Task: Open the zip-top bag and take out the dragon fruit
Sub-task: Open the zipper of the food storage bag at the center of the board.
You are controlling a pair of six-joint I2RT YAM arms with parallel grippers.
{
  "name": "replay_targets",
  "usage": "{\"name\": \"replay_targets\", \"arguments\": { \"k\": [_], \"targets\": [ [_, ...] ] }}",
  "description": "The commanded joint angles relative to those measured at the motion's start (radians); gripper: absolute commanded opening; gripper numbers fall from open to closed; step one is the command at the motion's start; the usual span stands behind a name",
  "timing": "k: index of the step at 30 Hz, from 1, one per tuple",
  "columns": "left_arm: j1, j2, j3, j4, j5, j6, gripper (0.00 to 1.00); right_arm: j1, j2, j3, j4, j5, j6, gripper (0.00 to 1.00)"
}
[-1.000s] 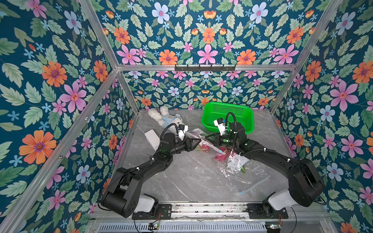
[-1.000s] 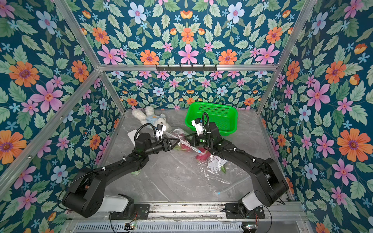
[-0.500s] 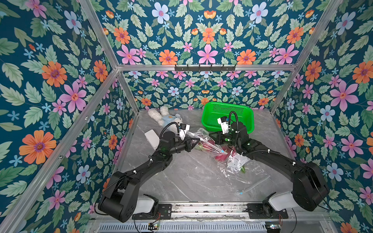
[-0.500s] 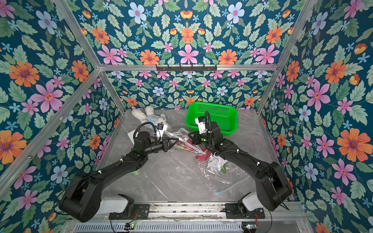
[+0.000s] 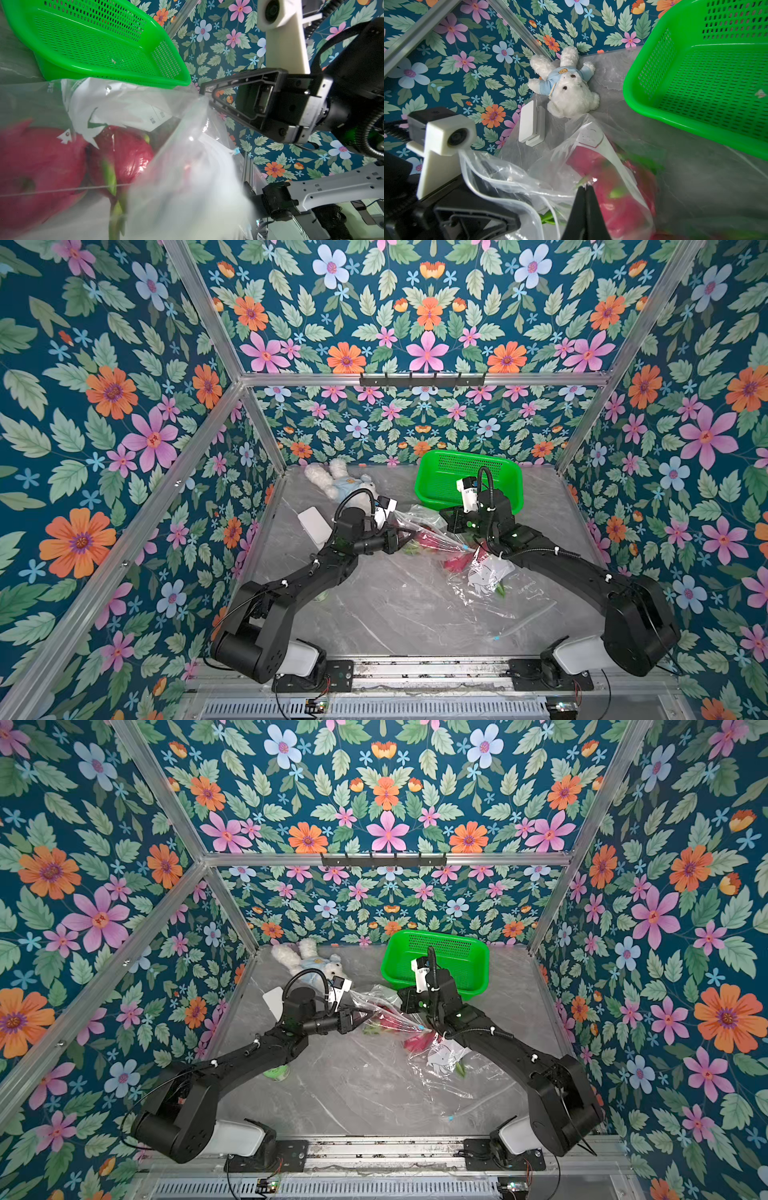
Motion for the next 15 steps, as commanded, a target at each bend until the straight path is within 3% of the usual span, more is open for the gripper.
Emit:
{"name": "replay_targets", "arguments": {
  "k": [1, 9, 15],
  "targets": [
    [0.002, -0.007, 0.006, -0.013, 0.012, 0.027, 0.00, -0.026, -0.011, -0.004, 0.004, 0.053, 0.017, 0.00],
    [0.005, -0.025, 0.038, -0.067, 0.025, 0.076, 0.00, -0.055, -0.046, 0.002, -0.083, 0.144, -0.039, 0.00],
    [0.005, -0.012, 0.073, -0.096, 0.045, 0.105, 0.00, -0.055, -0.056, 0.038, -0.109, -0.076, -0.102, 0.00]
  ]
}}
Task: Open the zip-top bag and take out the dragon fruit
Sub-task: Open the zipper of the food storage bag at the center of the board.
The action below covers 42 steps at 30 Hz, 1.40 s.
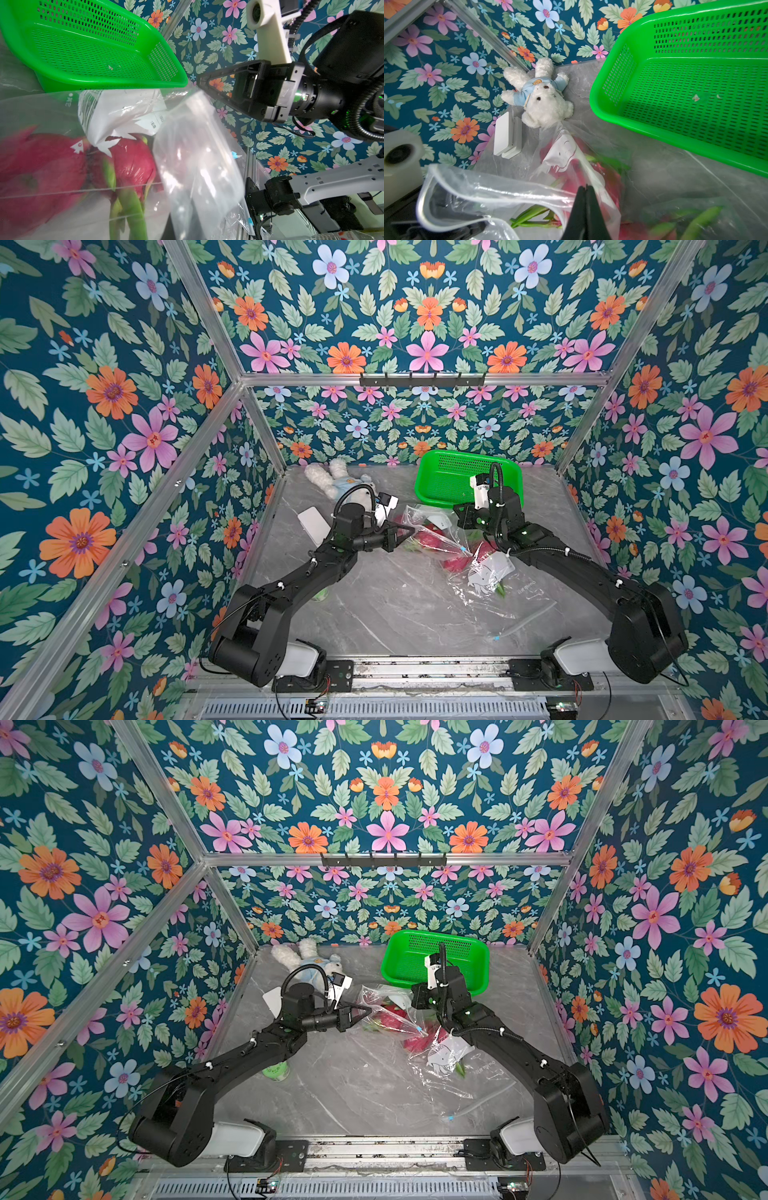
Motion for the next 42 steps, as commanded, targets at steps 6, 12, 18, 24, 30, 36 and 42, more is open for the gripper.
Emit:
{"name": "replay_targets", "arguments": {
  "k": [6, 12, 18, 24, 30, 36, 42],
  "targets": [
    [0.001, 0.009, 0.038, -0.058, 0.027, 0.071, 0.00, 0.009, -0.075, 0.076, -0.136, -0.304, -0.152, 0.09],
    [0.001, 0.012, 0.041, -0.062, 0.027, 0.074, 0.00, 0.087, -0.045, 0.146, -0.183, -0.366, -0.206, 0.09],
    [0.001, -0.007, 0.036, -0.083, 0.014, 0.092, 0.00, 0.101, 0.061, 0.176, -0.170, -0.391, -0.194, 0.03],
    [0.002, -0.034, 0.019, -0.109, -0.017, 0.128, 0.00, 0.100, 0.208, 0.260, -0.239, -0.380, -0.252, 0.00],
    [0.011, -0.043, 0.016, -0.140, -0.042, 0.160, 0.00, 0.101, 0.317, 0.338, -0.344, -0.252, -0.347, 0.00],
    [0.040, -0.069, 0.002, -0.139, -0.093, 0.169, 0.00, 0.105, 0.366, 0.348, -0.484, -0.224, -0.470, 0.00],
    [0.063, -0.078, -0.006, -0.118, -0.141, 0.150, 0.00, 0.171, 0.359, 0.288, -0.458, -0.206, -0.513, 0.00]
  ]
}}
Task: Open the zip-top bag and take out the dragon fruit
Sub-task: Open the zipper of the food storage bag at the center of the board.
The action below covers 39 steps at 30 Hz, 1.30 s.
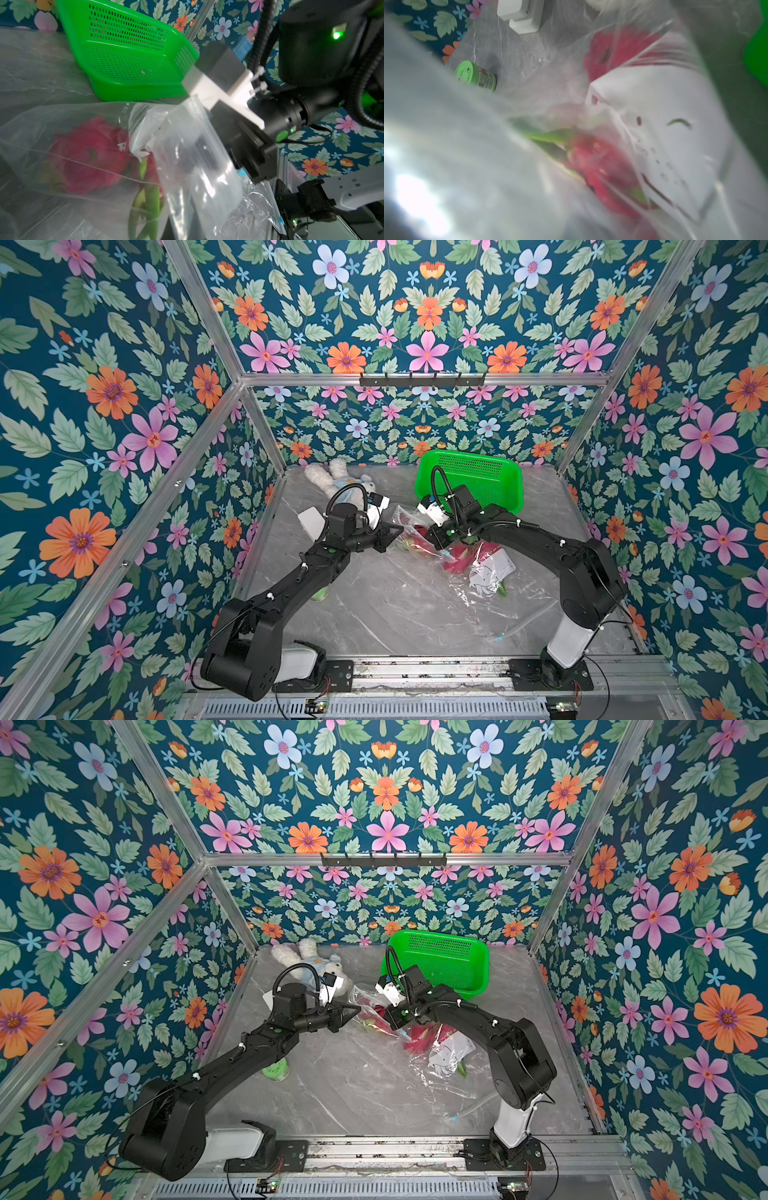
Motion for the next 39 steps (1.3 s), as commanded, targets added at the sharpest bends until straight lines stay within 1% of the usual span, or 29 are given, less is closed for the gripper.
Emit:
{"name": "replay_targets", "arguments": {
  "k": [1, 3, 4, 7, 9, 11, 12, 14, 16, 17, 19, 21, 24, 27, 30, 34, 39],
  "targets": [
    [0.010, 0.000, 0.005, 0.030, -0.034, 0.001, 0.00, 0.041, -0.001, -0.014, -0.002, 0.050, -0.073, 0.00],
    [0.011, 0.005, 0.011, 0.037, -0.027, -0.004, 0.00, 0.061, 0.010, -0.007, 0.019, 0.083, -0.084, 0.00],
    [0.011, 0.009, 0.012, 0.038, -0.025, -0.007, 0.00, 0.062, 0.017, -0.001, 0.029, 0.094, -0.090, 0.02],
    [0.011, 0.014, 0.009, 0.047, -0.017, -0.014, 0.00, 0.065, 0.034, 0.022, 0.064, 0.114, -0.109, 0.20],
    [0.011, 0.014, 0.004, 0.056, -0.010, -0.018, 0.00, 0.071, 0.044, 0.034, 0.083, 0.128, -0.133, 0.27],
    [0.011, 0.016, -0.004, 0.070, 0.003, -0.024, 0.00, 0.082, 0.052, 0.037, 0.114, 0.153, -0.163, 0.39],
    [0.011, 0.016, -0.005, 0.075, 0.009, -0.027, 0.00, 0.088, 0.058, 0.037, 0.125, 0.163, -0.175, 0.43],
    [0.011, 0.020, -0.007, 0.080, 0.020, -0.029, 0.00, 0.099, 0.074, 0.039, 0.148, 0.183, -0.205, 0.49],
    [0.011, 0.025, -0.007, 0.085, 0.030, -0.031, 0.00, 0.110, 0.091, 0.041, 0.164, 0.200, -0.234, 0.52],
    [0.011, 0.027, -0.006, 0.087, 0.035, -0.032, 0.00, 0.117, 0.100, 0.041, 0.173, 0.220, -0.248, 0.54],
    [0.011, 0.029, -0.006, 0.088, 0.039, -0.032, 0.00, 0.128, 0.116, 0.036, 0.200, 0.271, -0.277, 0.61],
    [0.011, 0.030, -0.006, 0.090, 0.043, -0.034, 0.00, 0.137, 0.128, 0.029, 0.229, 0.321, -0.305, 0.65],
    [0.011, 0.033, -0.007, 0.091, 0.046, -0.036, 0.00, 0.145, 0.130, 0.004, 0.300, 0.357, -0.342, 0.83],
    [0.013, 0.034, -0.003, 0.091, 0.055, -0.040, 0.00, 0.150, 0.137, -0.021, 0.370, 0.375, -0.402, 0.86],
    [0.013, 0.035, 0.000, 0.090, 0.063, -0.042, 0.00, 0.159, 0.149, -0.018, 0.388, 0.431, -0.463, 0.86],
    [0.014, 0.038, 0.000, 0.082, 0.052, -0.038, 0.00, 0.160, 0.109, -0.049, 0.411, 0.431, -0.486, 0.85],
    [0.019, 0.053, 0.011, 0.076, 0.058, -0.043, 0.00, 0.154, 0.063, -0.127, 0.497, 0.412, -0.566, 0.83]
  ]
}}
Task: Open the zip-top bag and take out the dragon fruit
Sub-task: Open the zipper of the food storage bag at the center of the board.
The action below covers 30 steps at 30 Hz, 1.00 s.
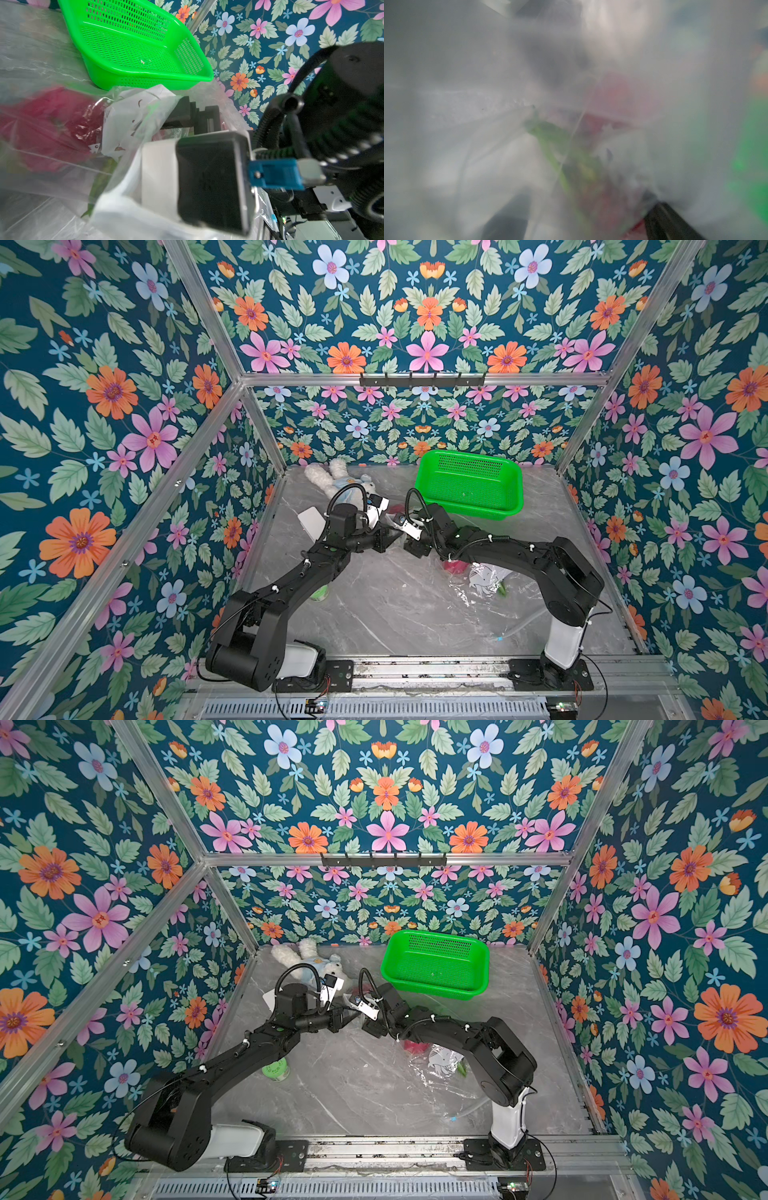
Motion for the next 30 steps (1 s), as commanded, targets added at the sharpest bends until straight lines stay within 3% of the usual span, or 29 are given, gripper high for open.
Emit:
{"name": "replay_targets", "arguments": {
  "k": [1, 10, 22, 30],
  "targets": [
    [0.007, 0.006, 0.016, 0.059, 0.001, -0.002, 0.00, -0.006, -0.013, -0.017, 0.041, -0.041, -0.106, 0.83],
    [0.012, 0.018, 0.018, 0.055, 0.015, -0.004, 0.00, -0.053, -0.044, -0.022, 0.043, -0.135, -0.068, 0.80],
    [0.012, 0.022, 0.017, 0.072, 0.066, -0.022, 0.00, -0.058, 0.106, 0.071, 0.080, -0.083, -0.147, 0.86],
    [0.012, 0.021, 0.009, 0.142, 0.160, -0.067, 0.00, -0.057, 0.245, 0.196, 0.143, 0.124, -0.152, 0.87]
  ]
}}
